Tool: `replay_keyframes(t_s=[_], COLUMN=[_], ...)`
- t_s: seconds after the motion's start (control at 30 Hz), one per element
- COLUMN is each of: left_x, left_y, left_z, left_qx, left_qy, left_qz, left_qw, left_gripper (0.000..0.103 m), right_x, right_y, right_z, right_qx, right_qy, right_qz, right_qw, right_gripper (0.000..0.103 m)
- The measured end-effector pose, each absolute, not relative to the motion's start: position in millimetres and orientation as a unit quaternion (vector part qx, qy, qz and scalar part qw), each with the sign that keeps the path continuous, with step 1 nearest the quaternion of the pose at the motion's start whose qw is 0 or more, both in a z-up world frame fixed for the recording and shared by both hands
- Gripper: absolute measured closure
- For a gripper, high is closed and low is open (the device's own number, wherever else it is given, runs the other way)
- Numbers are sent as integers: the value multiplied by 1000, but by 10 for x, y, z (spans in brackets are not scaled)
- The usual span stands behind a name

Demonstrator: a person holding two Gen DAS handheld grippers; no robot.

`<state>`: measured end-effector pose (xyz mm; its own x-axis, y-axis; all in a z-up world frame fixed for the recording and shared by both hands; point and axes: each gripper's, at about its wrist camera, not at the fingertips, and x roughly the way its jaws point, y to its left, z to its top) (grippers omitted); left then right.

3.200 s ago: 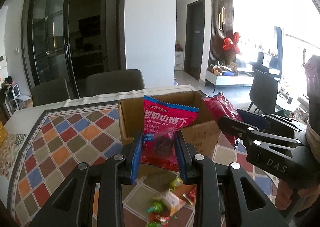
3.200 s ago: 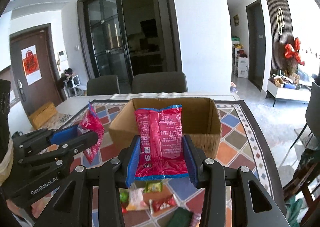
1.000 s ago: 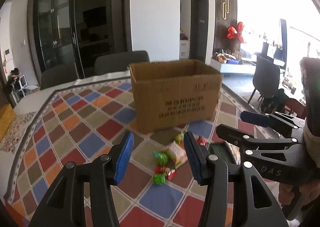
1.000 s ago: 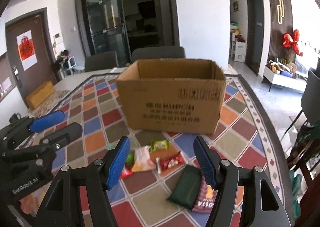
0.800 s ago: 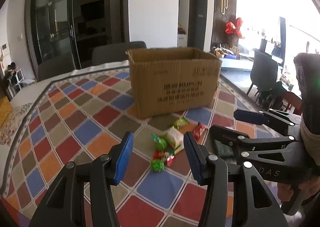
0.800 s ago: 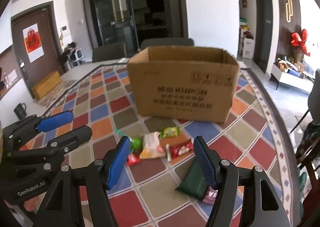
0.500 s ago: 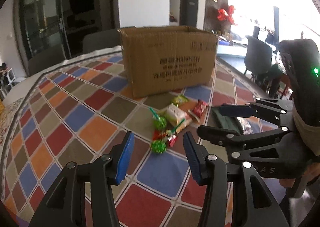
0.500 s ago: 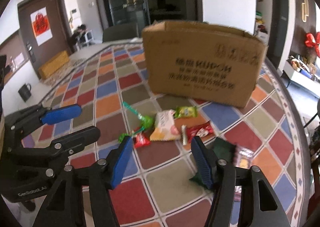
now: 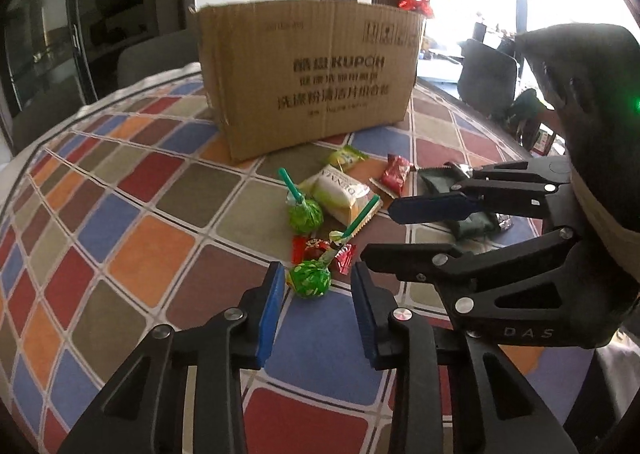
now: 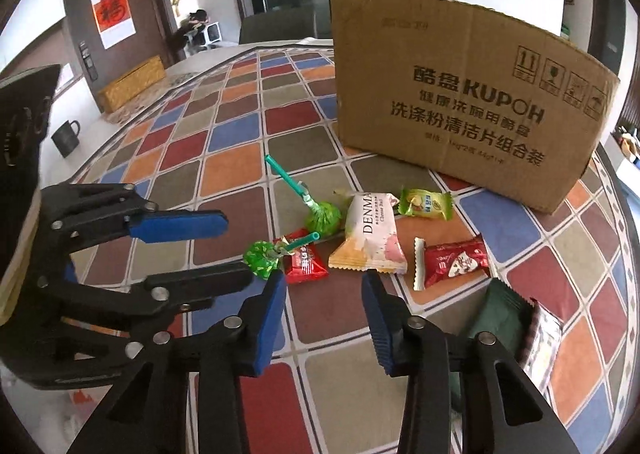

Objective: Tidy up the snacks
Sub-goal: 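Close the left tool on the green lollipop while the right tool reaches the red candy, then close the right tool on the red wrapped candy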

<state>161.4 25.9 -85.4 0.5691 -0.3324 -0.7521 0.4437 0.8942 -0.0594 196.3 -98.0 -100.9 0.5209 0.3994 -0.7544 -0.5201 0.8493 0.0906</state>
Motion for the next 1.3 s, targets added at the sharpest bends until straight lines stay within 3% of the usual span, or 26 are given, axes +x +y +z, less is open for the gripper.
replay_keyframes(t_s=[0.37, 1.3], left_x=[1741, 1662], left_y=[267, 574], left_z=[-990, -887], left_qx=[52, -22], left_qy=[417, 419], left_qz=[-221, -153], left_qw=[880, 895], left_gripper=[77, 78], right_x=[2058, 2273], right_y=[-960, -617], right_z=[-1065, -1225], right_qx=[-75, -98], right_qy=[420, 446], right_qz=[267, 300], right_qw=[864, 838], right_gripper=[70, 73])
